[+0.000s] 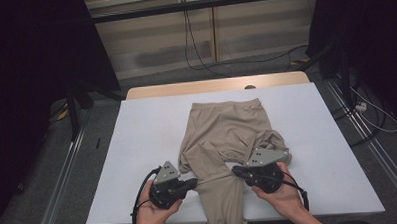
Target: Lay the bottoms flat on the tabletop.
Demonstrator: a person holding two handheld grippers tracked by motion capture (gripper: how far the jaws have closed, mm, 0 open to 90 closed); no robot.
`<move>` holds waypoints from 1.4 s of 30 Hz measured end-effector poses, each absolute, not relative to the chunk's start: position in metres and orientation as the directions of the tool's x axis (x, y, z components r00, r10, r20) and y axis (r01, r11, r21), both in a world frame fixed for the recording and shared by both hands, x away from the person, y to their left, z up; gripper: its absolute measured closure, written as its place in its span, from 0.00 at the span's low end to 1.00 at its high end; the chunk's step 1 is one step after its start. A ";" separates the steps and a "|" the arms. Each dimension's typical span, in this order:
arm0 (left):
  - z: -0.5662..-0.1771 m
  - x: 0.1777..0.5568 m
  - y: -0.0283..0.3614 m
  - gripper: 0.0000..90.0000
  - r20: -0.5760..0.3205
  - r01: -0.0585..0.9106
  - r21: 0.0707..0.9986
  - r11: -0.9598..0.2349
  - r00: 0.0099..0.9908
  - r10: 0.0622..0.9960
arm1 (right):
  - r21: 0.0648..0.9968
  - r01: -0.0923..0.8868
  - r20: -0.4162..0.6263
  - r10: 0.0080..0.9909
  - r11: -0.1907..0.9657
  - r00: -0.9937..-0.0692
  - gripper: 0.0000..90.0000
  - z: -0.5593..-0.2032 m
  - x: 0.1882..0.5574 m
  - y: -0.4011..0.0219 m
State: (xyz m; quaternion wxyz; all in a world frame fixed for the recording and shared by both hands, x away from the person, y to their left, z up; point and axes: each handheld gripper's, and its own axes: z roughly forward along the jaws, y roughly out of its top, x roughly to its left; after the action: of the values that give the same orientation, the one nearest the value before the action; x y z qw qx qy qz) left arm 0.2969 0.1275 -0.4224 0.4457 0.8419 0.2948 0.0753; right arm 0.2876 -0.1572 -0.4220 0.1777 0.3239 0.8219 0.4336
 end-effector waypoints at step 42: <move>-0.445 0.254 0.116 0.99 -0.148 0.414 0.660 -0.627 0.890 0.431 | 0.710 0.355 0.132 0.381 0.607 -0.915 0.98 -0.456 0.217 -0.108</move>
State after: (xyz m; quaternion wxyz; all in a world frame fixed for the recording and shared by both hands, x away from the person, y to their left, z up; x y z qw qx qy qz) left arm 0.2539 0.1157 -0.4447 0.3629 0.9019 0.2341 0.0119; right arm 0.2173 -0.1083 -0.4561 0.0164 0.2054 0.8963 0.3926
